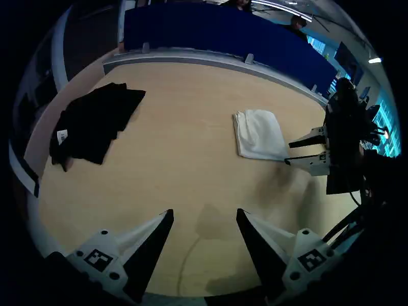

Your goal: Fold towel

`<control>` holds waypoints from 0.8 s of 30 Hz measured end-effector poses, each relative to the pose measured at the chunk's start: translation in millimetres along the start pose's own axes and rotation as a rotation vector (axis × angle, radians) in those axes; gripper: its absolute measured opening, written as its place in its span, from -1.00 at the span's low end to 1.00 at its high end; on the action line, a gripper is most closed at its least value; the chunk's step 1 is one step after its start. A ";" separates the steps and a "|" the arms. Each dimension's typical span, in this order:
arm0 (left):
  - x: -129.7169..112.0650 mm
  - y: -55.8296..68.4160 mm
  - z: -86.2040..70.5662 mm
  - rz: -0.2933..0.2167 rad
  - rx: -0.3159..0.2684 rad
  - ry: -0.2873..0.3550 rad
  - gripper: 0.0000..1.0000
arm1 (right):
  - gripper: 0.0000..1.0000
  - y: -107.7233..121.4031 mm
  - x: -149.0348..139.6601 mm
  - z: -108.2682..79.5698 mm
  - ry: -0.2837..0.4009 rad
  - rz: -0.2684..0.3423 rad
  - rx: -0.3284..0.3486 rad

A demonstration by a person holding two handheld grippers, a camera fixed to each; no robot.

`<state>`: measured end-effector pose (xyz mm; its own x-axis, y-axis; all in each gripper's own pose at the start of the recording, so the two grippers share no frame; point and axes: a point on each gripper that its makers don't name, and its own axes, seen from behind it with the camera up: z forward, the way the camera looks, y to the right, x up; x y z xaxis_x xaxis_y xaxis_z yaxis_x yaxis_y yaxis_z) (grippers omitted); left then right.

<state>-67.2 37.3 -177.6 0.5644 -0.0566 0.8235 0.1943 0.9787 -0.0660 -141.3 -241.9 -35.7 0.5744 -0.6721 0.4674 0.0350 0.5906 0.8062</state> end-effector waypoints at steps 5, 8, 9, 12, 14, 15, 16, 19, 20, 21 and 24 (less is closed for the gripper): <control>-1.4 -1.8 -0.5 -0.006 0.003 -0.001 0.82 | 0.18 -1.4 -7.2 5.9 -0.007 0.016 -0.001; -1.6 -2.6 -0.8 -0.010 0.005 -0.001 0.83 | -0.04 1.8 -10.1 8.2 -0.010 0.037 -0.013; -1.6 -2.8 -0.7 -0.010 0.005 -0.001 0.83 | -0.11 3.0 -10.4 8.7 -0.008 0.043 -0.017; -1.5 -3.0 -0.1 -0.011 0.005 -0.001 0.83 | -0.32 6.0 -10.8 9.8 -0.002 0.062 -0.026; -1.8 -3.2 0.6 -0.009 0.006 -0.002 0.83 | -0.42 6.9 -10.1 10.5 0.003 0.075 -0.028; -2.0 -2.9 0.8 -0.008 0.005 -0.003 0.83 | -0.46 6.8 -10.1 10.7 0.004 0.078 -0.027; -2.2 -2.6 0.9 -0.007 0.005 -0.003 0.83 | -0.50 6.7 -10.1 10.8 0.005 0.082 -0.025; -2.3 -0.9 0.5 -0.004 0.003 -0.004 0.83 | -0.71 6.9 -9.7 10.7 0.006 0.087 -0.024; -2.2 -0.3 0.3 -0.003 0.003 -0.004 0.83 | -0.75 7.0 -9.5 10.6 0.007 0.087 -0.025; -2.0 0.3 -0.2 -0.002 0.002 -0.004 0.83 | -0.78 7.1 -9.5 10.4 0.006 0.087 -0.025; -1.6 1.9 -1.5 -0.002 0.001 -0.003 0.83 | -0.82 7.5 -8.9 9.2 0.006 0.085 -0.025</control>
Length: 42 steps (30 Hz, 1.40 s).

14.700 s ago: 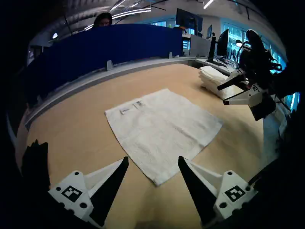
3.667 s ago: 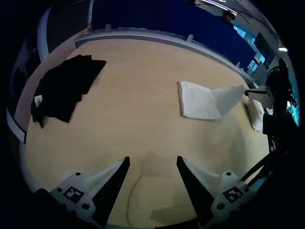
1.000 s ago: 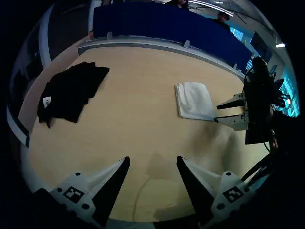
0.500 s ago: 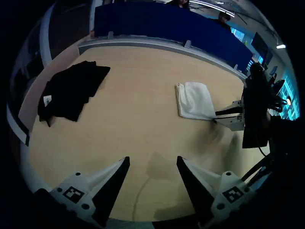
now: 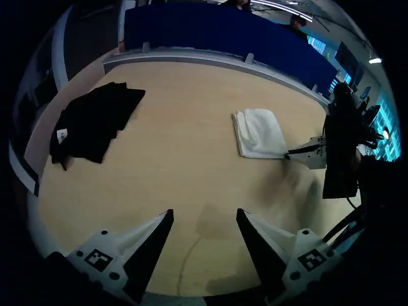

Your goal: Fold towel

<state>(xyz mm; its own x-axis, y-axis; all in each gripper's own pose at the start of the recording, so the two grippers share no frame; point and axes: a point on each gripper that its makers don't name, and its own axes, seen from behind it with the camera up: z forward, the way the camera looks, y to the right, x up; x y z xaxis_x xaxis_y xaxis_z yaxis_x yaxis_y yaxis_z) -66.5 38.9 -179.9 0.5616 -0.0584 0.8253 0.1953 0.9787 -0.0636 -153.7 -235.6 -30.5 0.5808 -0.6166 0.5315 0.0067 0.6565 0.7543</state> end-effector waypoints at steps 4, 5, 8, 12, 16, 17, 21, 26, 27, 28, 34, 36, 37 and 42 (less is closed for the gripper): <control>0.7 1.4 -2.0 0.000 -0.001 0.001 0.83 | -0.85 0.3 5.2 -4.8 0.008 -0.004 0.002; 1.1 1.8 -2.6 0.001 -0.002 0.001 0.83 | -0.85 0.4 7.1 -6.3 0.011 -0.005 0.002; 2.6 3.0 -3.7 0.004 -0.003 0.002 0.83 | -0.86 2.6 16.6 -13.5 0.031 -0.019 -0.006; 7.5 4.8 -3.1 0.009 -0.007 0.013 0.82 | -0.87 6.5 40.0 -29.1 0.077 -0.036 -0.020; 15.8 8.7 -2.5 0.014 -0.015 0.030 0.83 | -0.88 12.6 71.5 -50.3 0.141 -0.050 -0.037; 17.9 9.9 -2.4 0.015 -0.017 0.035 0.83 | -0.88 14.1 78.9 -55.6 0.157 -0.052 -0.041; 26.4 15.3 -2.7 0.022 -0.025 0.054 0.83 | -0.89 20.1 107.5 -78.0 0.216 -0.060 -0.053; 35.8 21.5 -3.4 0.031 -0.035 0.076 0.82 | -0.89 28.6 137.3 -105.7 0.281 -0.067 -0.077; 37.4 22.6 -3.8 0.033 -0.038 0.079 0.82 | -0.89 30.0 140.5 -110.6 0.289 -0.068 -0.081; 39.1 23.9 -4.3 0.036 -0.040 0.083 0.82 | -0.89 31.4 143.8 -116.1 0.298 -0.071 -0.085; 46.6 30.7 -8.1 0.053 -0.052 0.097 0.83 | -0.89 40.4 151.8 -138.7 0.321 -0.073 -0.110; 48.7 32.9 -8.9 0.058 -0.056 0.101 0.83 | -0.90 43.8 152.4 -144.0 0.326 -0.067 -0.119; 49.8 34.4 -9.4 0.060 -0.058 0.102 0.83 | -0.90 45.9 152.5 -146.8 0.329 -0.061 -0.123; 53.9 41.8 -10.6 0.071 -0.071 0.108 0.83 | -0.90 59.5 151.3 -162.2 0.348 -0.023 -0.146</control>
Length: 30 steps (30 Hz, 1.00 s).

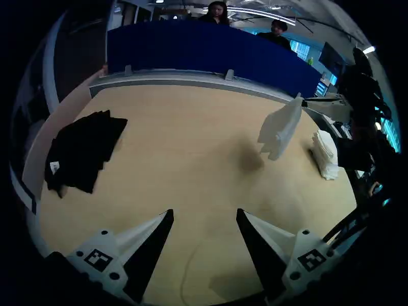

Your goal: Fold towel

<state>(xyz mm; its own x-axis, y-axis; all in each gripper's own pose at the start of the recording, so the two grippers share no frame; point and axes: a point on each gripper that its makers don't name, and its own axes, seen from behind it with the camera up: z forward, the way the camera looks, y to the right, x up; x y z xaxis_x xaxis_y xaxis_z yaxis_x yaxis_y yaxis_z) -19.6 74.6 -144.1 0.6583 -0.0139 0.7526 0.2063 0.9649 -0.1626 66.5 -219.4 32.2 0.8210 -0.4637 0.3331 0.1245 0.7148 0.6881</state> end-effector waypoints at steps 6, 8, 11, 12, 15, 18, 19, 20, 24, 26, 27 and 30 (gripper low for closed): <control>3.6 10.2 1.0 0.013 -0.016 0.003 0.83 | -0.90 34.4 0.5 -23.6 0.011 0.037 -0.058; 3.4 13.5 1.4 0.016 -0.021 0.001 0.83 | -0.90 49.0 0.2 -32.8 0.014 0.046 -0.081; 2.3 17.7 2.6 0.019 -0.026 -0.003 0.82 | -0.90 72.5 -0.6 -47.4 0.016 0.056 -0.114; 2.3 19.2 2.7 0.020 -0.027 -0.004 0.82 | -0.90 80.3 -1.0 -52.0 0.016 0.058 -0.123; 2.8 23.8 3.0 0.023 -0.030 -0.005 0.82 | -0.90 105.1 -2.6 -66.6 0.011 0.060 -0.150; 3.5 27.4 3.8 0.023 -0.030 -0.005 0.83 | -0.90 131.2 -4.8 -81.5 0.005 0.058 -0.177; 3.7 28.2 4.3 0.023 -0.029 -0.006 0.83 | -0.90 140.9 -5.7 -86.6 0.002 0.057 -0.188; 3.9 28.9 4.7 0.022 -0.029 -0.006 0.83 | -0.90 149.5 -6.6 -91.1 0.000 0.057 -0.198; 5.0 31.5 5.6 0.018 -0.025 -0.008 0.83 | -0.90 183.4 -9.6 -108.5 -0.003 0.067 -0.235; 5.2 32.4 6.1 0.014 -0.022 -0.010 0.83 | -0.90 200.2 -11.3 -116.5 -0.004 0.076 -0.253; 5.3 32.8 6.6 0.013 -0.021 -0.011 0.83 | -0.90 207.7 -12.5 -119.5 -0.005 0.079 -0.261; 5.9 34.1 8.2 0.011 -0.017 -0.013 0.82 | -0.90 229.8 -16.2 -127.9 -0.009 0.088 -0.286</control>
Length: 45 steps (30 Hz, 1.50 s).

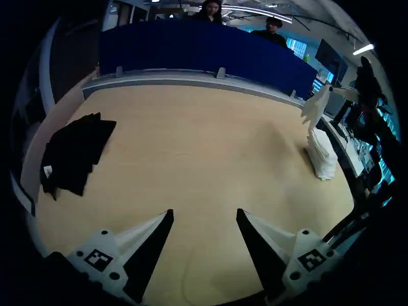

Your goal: Fold towel

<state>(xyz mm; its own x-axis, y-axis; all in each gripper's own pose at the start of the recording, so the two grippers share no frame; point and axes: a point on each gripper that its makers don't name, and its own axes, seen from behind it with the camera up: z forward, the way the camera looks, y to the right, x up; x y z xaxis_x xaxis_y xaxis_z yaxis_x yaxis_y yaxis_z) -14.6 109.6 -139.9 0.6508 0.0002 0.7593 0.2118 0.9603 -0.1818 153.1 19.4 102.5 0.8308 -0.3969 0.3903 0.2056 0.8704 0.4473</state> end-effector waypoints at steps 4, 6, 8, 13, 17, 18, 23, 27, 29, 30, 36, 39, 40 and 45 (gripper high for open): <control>2.0 3.3 1.4 0.002 0.003 -0.002 0.82 | -0.90 26.4 -3.7 0.4 -0.009 0.008 -0.024; 3.0 5.4 2.0 0.004 0.003 -0.003 0.82 | -0.90 36.6 -6.1 1.1 -0.015 0.010 -0.033; 4.2 7.9 2.7 0.006 0.004 -0.003 0.83 | -0.90 45.8 -8.6 1.7 -0.019 0.013 -0.041; 5.5 13.5 6.3 0.010 0.003 -0.007 0.83 | -0.90 60.1 -16.6 3.6 -0.032 0.025 -0.054; 6.6 17.3 9.0 0.014 0.001 -0.010 0.83 | -0.90 67.0 -25.6 1.8 -0.043 0.034 -0.064; 6.8 18.0 9.5 0.015 0.000 -0.011 0.83 | -0.90 67.5 -28.3 0.3 -0.046 0.037 -0.066; 8.4 21.2 11.4 0.022 -0.004 -0.014 0.83 | -0.90 68.9 -45.8 -9.8 -0.064 0.053 -0.077; 9.6 23.8 11.3 0.029 -0.008 -0.017 0.83 | -0.90 70.9 -65.7 -21.3 -0.084 0.068 -0.092; 9.9 25.3 11.2 0.034 -0.010 -0.018 0.83 | -0.90 72.5 -78.1 -27.6 -0.099 0.079 -0.100; 10.1 26.1 11.1 0.036 -0.011 -0.019 0.83 | -0.90 73.1 -84.7 -30.4 -0.106 0.084 -0.104; 10.6 29.3 11.3 0.047 -0.016 -0.022 0.83 | -0.90 76.7 -127.6 -47.5 -0.156 0.122 -0.134; 10.8 30.5 11.6 0.049 -0.018 -0.023 0.83 | -0.90 79.4 -149.4 -55.0 -0.182 0.142 -0.148; 10.9 30.9 11.6 0.050 -0.019 -0.023 0.83 | -0.90 80.7 -157.4 -57.4 -0.192 0.149 -0.155; 11.2 32.4 10.5 0.058 -0.020 -0.025 0.82 | -0.90 82.4 -191.2 -64.9 -0.237 0.184 -0.173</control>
<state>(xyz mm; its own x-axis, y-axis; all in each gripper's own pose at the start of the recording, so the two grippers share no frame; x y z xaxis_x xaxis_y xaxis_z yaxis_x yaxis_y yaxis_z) -8.0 143.6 -130.7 0.6442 0.0630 0.7622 0.1886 0.9527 -0.2382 44.8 185.9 12.5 0.7232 -0.2672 0.6368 0.1648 0.9622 0.2166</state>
